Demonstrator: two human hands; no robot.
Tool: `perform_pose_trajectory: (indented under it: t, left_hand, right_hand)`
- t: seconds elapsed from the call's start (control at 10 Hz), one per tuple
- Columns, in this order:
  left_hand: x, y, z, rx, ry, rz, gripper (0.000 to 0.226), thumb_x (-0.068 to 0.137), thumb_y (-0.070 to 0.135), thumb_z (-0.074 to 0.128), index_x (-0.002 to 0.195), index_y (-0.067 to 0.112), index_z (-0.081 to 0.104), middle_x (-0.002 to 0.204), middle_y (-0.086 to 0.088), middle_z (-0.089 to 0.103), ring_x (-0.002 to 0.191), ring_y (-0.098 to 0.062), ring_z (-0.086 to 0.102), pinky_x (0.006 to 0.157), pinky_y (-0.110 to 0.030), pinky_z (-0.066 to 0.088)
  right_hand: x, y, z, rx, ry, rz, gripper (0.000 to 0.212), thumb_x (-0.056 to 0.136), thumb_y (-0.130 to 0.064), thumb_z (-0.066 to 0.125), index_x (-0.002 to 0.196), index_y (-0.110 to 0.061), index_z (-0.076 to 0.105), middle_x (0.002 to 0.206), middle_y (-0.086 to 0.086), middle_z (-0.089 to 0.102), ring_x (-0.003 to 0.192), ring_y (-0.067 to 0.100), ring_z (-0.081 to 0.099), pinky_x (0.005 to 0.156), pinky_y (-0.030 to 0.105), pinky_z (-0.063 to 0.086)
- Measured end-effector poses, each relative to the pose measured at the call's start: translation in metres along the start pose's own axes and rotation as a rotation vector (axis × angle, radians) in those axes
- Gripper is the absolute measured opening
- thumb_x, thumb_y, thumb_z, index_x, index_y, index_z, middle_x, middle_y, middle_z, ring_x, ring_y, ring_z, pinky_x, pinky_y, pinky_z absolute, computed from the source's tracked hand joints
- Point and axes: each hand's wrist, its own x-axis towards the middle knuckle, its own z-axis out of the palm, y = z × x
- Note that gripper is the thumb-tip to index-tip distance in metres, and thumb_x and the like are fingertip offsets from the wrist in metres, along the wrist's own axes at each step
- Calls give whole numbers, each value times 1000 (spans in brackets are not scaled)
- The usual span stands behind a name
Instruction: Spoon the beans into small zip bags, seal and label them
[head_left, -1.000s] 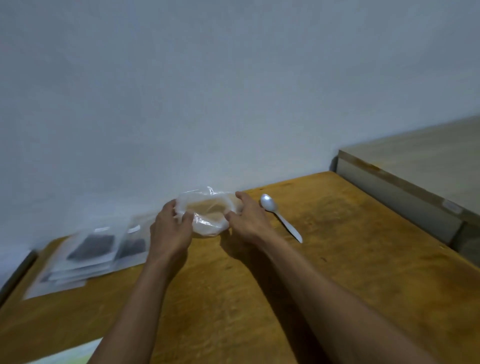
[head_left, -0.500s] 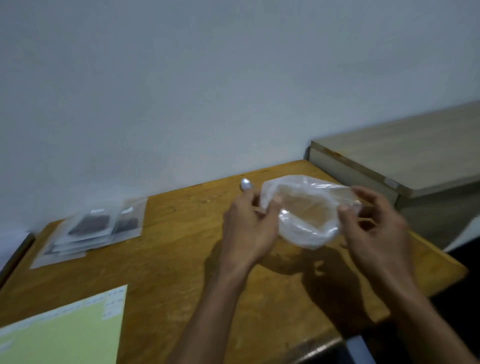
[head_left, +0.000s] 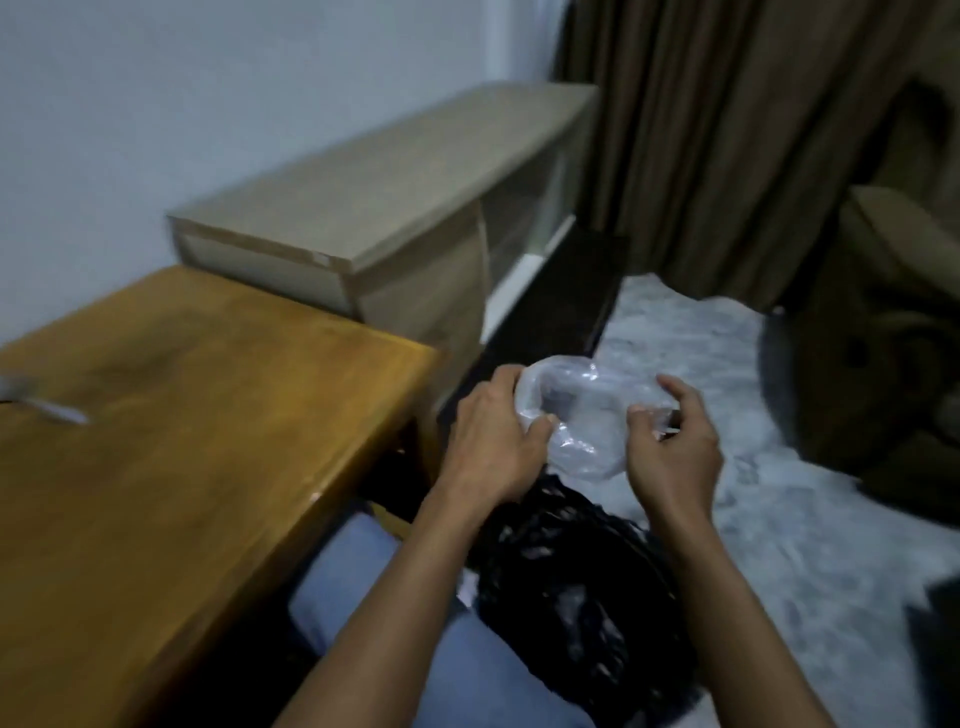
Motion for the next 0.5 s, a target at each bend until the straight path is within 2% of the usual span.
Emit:
perform_pose_trajectory:
  t: [0.1, 0.2, 0.3, 0.4, 0.5]
  left_hand:
    - [-2, -16, 52, 4, -176, -79, 45, 85, 33, 67, 127, 22, 56, 118, -4, 69, 110, -26, 64, 87, -33, 52]
    - [-10, -36, 91, 9, -281, -179, 45, 87, 27, 70, 128, 18, 57, 121, -4, 68, 112, -22, 62, 78, -23, 43]
    - [-17, -59, 122, 48, -371, -284, 47, 89, 27, 72, 131, 16, 54, 126, -9, 64, 111, -27, 62, 79, -29, 48]
    - [-24, -79, 143, 73, -454, -386, 71, 90, 31, 72, 150, 16, 38, 143, -14, 55, 126, -32, 56, 99, -38, 51]
    - [-23, -87, 150, 139, -469, -406, 85, 89, 34, 74, 158, 15, 26, 150, -13, 50, 137, -33, 48, 108, -39, 45]
  right_hand:
    - [-2, 49, -18, -93, 3, 141, 35, 93, -18, 60, 127, -26, 58, 96, 0, 62, 90, 19, 63, 77, 22, 40]
    - [-10, 98, -26, -191, -27, 254, 35, 92, -19, 59, 127, -23, 55, 111, 8, 65, 104, 29, 62, 84, 30, 44]
    - [-21, 135, -28, -287, -92, 350, 34, 94, -22, 57, 128, -24, 51, 120, 12, 64, 106, 31, 61, 82, 35, 50]
    - [-31, 162, -32, -405, -173, 396, 45, 94, -26, 60, 137, -27, 45, 132, 11, 57, 118, 34, 56, 89, 41, 51]
    - [-30, 172, -32, -439, -186, 450, 59, 91, -32, 63, 146, -29, 40, 143, 12, 48, 130, 35, 48, 101, 46, 48]
